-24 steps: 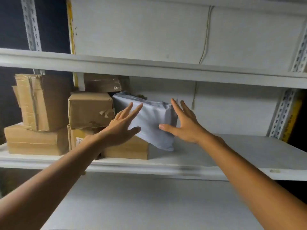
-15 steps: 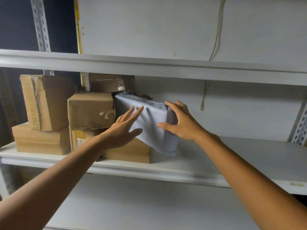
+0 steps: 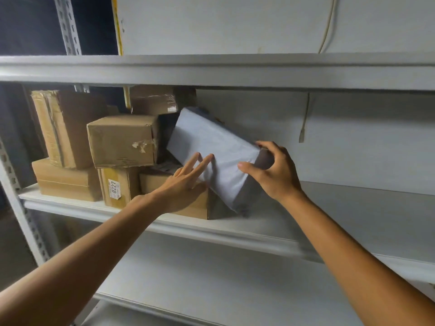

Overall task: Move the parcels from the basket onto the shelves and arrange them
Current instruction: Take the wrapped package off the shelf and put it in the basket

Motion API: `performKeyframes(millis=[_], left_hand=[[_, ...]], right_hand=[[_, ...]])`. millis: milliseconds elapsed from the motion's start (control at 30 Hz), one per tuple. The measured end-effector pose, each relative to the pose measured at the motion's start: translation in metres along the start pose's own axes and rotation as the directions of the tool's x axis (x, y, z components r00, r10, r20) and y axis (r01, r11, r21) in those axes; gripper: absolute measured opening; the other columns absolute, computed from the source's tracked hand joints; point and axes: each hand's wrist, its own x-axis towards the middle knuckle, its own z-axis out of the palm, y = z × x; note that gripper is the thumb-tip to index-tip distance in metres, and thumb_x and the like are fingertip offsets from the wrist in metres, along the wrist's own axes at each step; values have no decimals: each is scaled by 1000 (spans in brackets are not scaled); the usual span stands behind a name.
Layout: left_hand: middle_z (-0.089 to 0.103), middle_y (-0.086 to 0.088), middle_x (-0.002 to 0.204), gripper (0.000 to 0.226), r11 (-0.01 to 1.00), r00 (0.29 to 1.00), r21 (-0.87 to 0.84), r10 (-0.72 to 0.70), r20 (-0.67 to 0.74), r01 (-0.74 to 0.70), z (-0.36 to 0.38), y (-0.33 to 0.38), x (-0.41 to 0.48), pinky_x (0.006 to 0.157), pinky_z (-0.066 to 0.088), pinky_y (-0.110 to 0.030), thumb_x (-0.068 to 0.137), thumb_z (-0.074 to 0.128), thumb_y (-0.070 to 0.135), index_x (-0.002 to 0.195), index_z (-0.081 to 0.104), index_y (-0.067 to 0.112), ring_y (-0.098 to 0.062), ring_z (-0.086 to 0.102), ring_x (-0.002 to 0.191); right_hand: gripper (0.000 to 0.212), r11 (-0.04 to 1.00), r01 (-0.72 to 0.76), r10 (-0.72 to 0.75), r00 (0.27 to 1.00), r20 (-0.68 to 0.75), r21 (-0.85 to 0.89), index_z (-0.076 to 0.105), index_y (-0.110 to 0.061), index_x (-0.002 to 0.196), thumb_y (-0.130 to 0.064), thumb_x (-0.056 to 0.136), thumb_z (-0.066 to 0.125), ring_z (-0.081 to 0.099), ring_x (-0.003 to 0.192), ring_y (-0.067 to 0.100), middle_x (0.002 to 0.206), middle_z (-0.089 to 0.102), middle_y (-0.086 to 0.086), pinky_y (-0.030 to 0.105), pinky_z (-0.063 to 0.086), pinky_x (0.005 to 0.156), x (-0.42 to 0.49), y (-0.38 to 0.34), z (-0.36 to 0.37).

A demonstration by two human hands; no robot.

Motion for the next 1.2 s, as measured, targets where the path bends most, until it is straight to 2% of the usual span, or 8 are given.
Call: performKeyframes(millis=[167, 300, 433, 533, 600, 800, 1033, 1200], left_hand=[[-10, 2, 160, 70, 979, 989, -145, -149, -26, 143, 17, 13, 11, 112, 20, -29, 99, 44, 39, 150, -4, 43, -28, 13, 146], [28, -1, 154, 85, 885, 977, -431, -211, -34, 176, 30, 37, 25, 105, 25, -23, 90, 52, 51, 153, -1, 28, -23, 31, 140], [39, -3, 148, 95, 816, 963, -545, -263, -53, 193, 43, 62, 35, 98, 29, -23, 89, 55, 49, 151, -10, 22, -22, 41, 133], [56, -8, 134, 77, 684, 973, -719, -227, -54, 120, 50, 77, 35, 102, 43, -36, 80, 61, 51, 141, 31, 16, -17, 58, 114], [62, -12, 123, 63, 582, 979, -801, -203, 27, 143, 52, 90, 31, 80, 55, -35, 72, 62, 57, 123, 52, 22, -11, 67, 91], [62, -2, 126, 75, 243, 979, -949, -31, 200, 202, 76, 110, 32, 68, 56, -43, 75, 76, 36, 131, 32, 58, -29, 70, 93], [60, 6, 128, 75, 374, 955, -916, 187, 229, 146, 107, 137, 40, 69, 56, -44, 76, 77, 38, 132, 33, 60, -27, 66, 104], [61, 10, 129, 82, 386, 840, -907, 425, 338, 170, 137, 181, 38, 72, 55, -36, 71, 80, 38, 135, 34, 58, -23, 65, 108]], right_hand=[[37, 914, -243, 265, 964, -25, 325, 64, -31, 98, -36, 67, 84, 64, 95, 12, 100, 67, -10, 40, 57, 83, -8, 16, -27], [26, 822, -356, 418, 907, -46, 445, 65, -20, 89, -29, 72, 83, 63, 93, 20, 95, 67, 1, 56, 55, 84, -17, 29, -44], [21, 777, -393, 482, 874, -62, 492, 65, -22, 86, -27, 74, 81, 60, 84, 11, 91, 67, -3, 54, 55, 86, -25, 36, -56], [20, 727, -408, 518, 854, -51, 552, 64, -25, 87, -27, 75, 80, 62, 88, 16, 93, 67, -3, 49, 59, 81, -30, 39, -64], [22, 700, -396, 516, 856, -37, 594, 64, -23, 92, -26, 76, 79, 63, 93, 22, 98, 67, 1, 46, 60, 74, -35, 42, -69], [30, 637, -387, 465, 883, 68, 667, 56, -24, 100, -18, 79, 77, 64, 93, 21, 107, 64, 4, 35, 57, 62, -62, 58, -86], [33, 727, -536, 555, 827, 91, 429, 54, -29, 94, -43, 74, 76, 62, 81, 16, 96, 63, -1, 31, 46, 66, -99, 74, -148], [41, 792, -517, 561, 826, -53, 325, 55, -39, 122, -41, 84, 70, 70, 89, 2, 107, 71, -13, 23, 55, 70, -146, 61, -196]])
